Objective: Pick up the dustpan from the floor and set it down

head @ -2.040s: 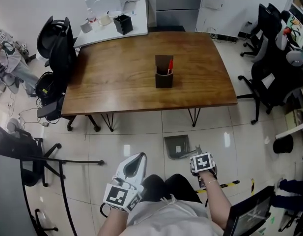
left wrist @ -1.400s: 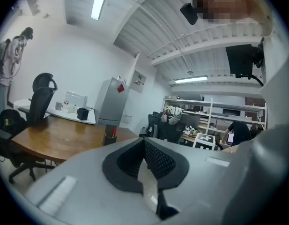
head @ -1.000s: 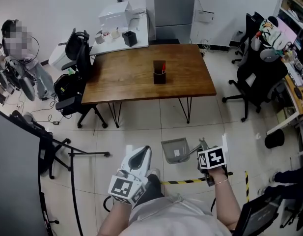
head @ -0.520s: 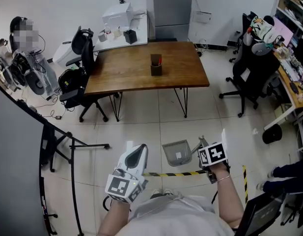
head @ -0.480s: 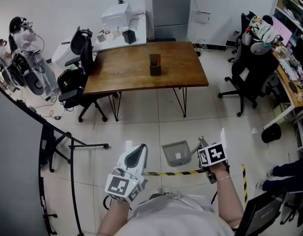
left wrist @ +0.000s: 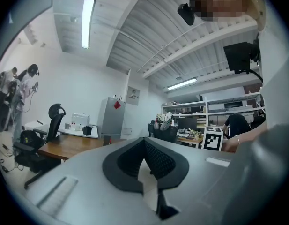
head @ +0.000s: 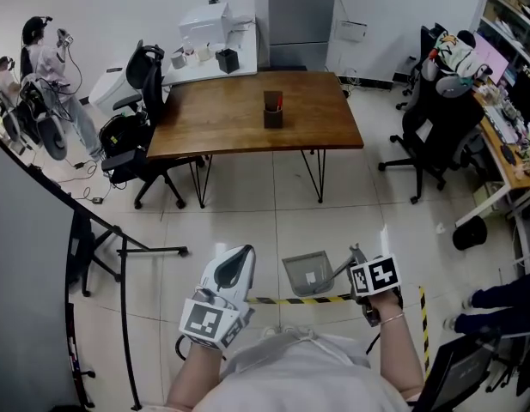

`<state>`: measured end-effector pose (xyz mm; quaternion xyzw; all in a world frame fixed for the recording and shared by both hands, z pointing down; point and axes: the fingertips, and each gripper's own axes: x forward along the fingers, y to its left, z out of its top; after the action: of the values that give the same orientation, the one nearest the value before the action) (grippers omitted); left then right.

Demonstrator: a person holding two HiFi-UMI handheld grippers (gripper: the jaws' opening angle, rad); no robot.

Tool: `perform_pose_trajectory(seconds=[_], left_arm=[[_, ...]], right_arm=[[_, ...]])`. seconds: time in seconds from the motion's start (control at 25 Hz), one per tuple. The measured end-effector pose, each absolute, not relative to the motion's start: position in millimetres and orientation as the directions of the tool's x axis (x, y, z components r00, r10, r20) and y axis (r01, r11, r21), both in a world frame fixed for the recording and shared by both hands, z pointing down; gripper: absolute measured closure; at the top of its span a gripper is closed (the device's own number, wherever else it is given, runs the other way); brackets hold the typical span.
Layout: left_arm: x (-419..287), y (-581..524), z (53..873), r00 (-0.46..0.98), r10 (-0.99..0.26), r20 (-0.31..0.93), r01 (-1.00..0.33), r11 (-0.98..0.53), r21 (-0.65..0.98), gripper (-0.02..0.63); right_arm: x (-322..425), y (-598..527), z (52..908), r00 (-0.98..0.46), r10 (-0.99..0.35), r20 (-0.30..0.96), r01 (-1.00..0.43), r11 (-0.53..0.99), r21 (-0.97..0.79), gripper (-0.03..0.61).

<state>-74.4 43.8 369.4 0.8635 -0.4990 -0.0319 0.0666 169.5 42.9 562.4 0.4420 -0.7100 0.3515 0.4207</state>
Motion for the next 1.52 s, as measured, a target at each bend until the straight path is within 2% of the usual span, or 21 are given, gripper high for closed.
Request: perform_pose_trajectory(seconds=[0.4,1.0,1.24,1.52], left_arm=[[-77.8,51.6,356.6,0.492,-0.87,-0.037,-0.859,-0.492,0.143,0.602],[-68.2,40.2,403.4,0.412,-0.91,0.056,-0.902,-0.398,0.166,0.602],[-90.7,-15.0,428.9,0.387,-0.916,0.101,-0.905,-0.356,0.234,0.601],[-117.8,-122.3,422.7,0.441,-0.894,0.081,-0.879,-0.411,0.242,0.601]], right_arm=[[158.2,37.1,548.7,-0.302,-0.375,0.876,-0.912,0.381,-0.152,0.578],[173.5,2.0,575.1,-0.325,-0.344,0.881,-0.893,0.418,-0.166,0.578],[178.8,-39.8,604.1,-0.286,-0.299,0.91,-0.909,0.384,-0.16,0.578],[171.2,-109.8,622.8,-0.221,-0.26,0.94,-0.929,0.349,-0.122,0.578]])
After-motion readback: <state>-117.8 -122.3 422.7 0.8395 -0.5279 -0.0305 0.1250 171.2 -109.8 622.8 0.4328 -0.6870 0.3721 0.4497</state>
